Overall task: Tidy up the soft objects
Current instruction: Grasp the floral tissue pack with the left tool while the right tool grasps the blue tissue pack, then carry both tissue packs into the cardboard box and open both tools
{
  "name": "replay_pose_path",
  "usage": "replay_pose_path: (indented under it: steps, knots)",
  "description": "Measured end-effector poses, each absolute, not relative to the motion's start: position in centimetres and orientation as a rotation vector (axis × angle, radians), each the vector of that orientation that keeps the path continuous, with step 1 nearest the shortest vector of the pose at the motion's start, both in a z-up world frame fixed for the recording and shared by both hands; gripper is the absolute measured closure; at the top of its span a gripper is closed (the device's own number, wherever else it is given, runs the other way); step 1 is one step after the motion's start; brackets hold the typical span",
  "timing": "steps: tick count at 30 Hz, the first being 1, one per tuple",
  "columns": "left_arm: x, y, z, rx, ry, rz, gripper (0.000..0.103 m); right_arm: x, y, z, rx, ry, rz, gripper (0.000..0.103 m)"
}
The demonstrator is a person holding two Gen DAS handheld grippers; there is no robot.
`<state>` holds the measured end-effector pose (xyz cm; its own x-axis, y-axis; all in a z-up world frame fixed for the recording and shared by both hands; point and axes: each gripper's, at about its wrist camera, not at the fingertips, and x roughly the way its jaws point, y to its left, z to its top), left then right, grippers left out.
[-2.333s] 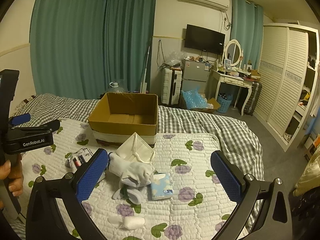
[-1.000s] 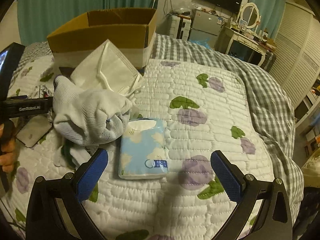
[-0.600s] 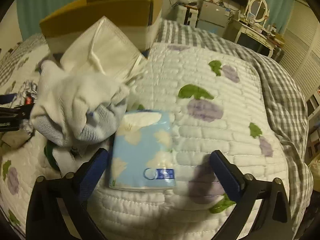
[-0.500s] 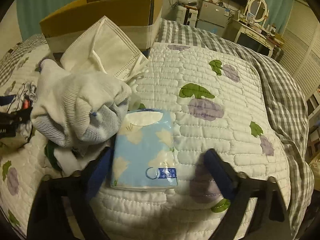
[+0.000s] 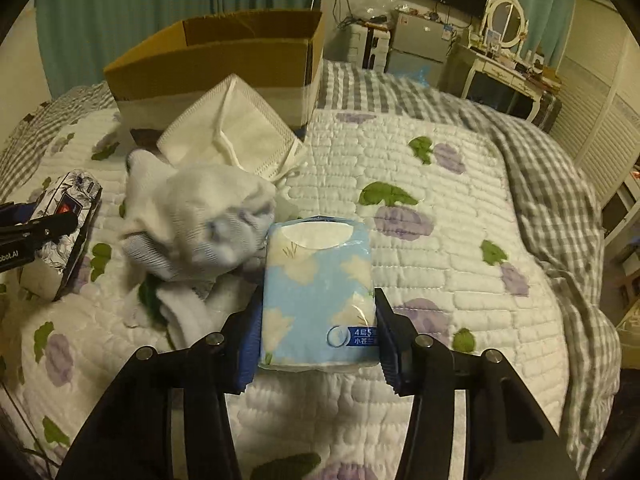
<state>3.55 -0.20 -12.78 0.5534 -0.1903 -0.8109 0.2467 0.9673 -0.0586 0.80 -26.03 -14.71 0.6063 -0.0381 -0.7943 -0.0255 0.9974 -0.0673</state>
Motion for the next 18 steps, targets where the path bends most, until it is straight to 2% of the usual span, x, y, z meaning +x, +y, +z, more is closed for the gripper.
replay_pose_path:
  steps: [4, 18]
  knots:
    - [3.1, 0.4, -11.0, 0.050, 0.905, -0.263, 0.050, -0.6, -26.0, -12.7, -0.076, 0.878, -0.024, 0.054]
    - [-1.0, 1.1, -0.9, 0.103, 0.579, -0.294, 0.050, -4.9, -23.4, -3.0, -0.069, 0.670, 0.013, 0.054]
